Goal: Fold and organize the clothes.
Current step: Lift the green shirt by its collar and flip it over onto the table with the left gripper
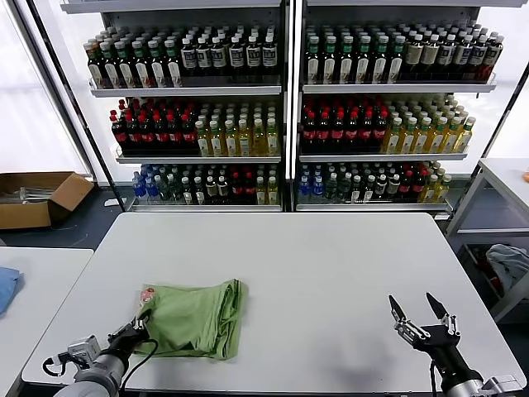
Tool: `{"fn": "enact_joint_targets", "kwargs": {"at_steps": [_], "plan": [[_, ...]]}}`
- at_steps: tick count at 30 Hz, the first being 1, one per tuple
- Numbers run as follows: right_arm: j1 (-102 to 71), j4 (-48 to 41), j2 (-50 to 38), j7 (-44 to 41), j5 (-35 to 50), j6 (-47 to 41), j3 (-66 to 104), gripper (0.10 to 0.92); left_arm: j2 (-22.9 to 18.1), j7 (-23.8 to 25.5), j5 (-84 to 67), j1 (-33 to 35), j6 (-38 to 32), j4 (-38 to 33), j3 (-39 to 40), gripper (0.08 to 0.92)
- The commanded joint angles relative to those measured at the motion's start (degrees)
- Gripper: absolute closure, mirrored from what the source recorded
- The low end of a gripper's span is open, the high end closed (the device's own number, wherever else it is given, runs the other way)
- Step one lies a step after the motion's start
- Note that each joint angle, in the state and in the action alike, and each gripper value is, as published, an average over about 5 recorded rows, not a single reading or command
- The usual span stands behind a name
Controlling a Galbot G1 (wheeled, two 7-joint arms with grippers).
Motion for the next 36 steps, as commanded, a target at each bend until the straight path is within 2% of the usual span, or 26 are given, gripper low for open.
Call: {"fn": "enact_joint_targets", "kwargs": {"at_steps": [1,7,11,16,21,30,33,36], "plan": [[0.46,-0.14,0.00,0.03,0.15,0.14,0.00,0.203,3.47,-3.00,-4.60,1.01,-1.08,-0.43,-14.86,0.883],[0.99,-0.45,-0.29,0.10,0.33,0.23,-0.09,0.203,12.69,-1.99,-10.24,2.52,-0.08,3.64,-28.90,0.883],[1.78,-0.55,-0.27,0.17,0.34,0.11,-0.66,0.203,18.39,-1.20,-10.83,3.31,0.39,5.55,-34.27,0.883],[2.06,-0.57,-0.05,0.18,0.33,0.15,-1.15,0.203,20.90,-1.51,-10.03,3.01,1.48,3.11,-35.25,0.883],[1.60,-1.10,-0.07,0.15,0.46,0.65,-0.38,0.203,18.95,-2.22,-6.88,2.44,1.68,-2.57,-30.80,0.883],[0.52,-1.58,-0.05,0.15,0.72,1.14,1.37,0.203,8.33,-4.86,-0.08,2.31,1.35,-8.78,-16.64,0.883],[0.69,-1.54,0.41,0.18,0.47,0.89,1.26,0.203,5.53,-9.42,0.29,2.21,1.20,-11.88,-9.88,0.883],[0.78,-1.06,1.04,0.21,-0.09,0.42,1.01,0.203,3.23,-14.98,2.12,2.46,0.98,-15.88,0.40,0.883]]}}
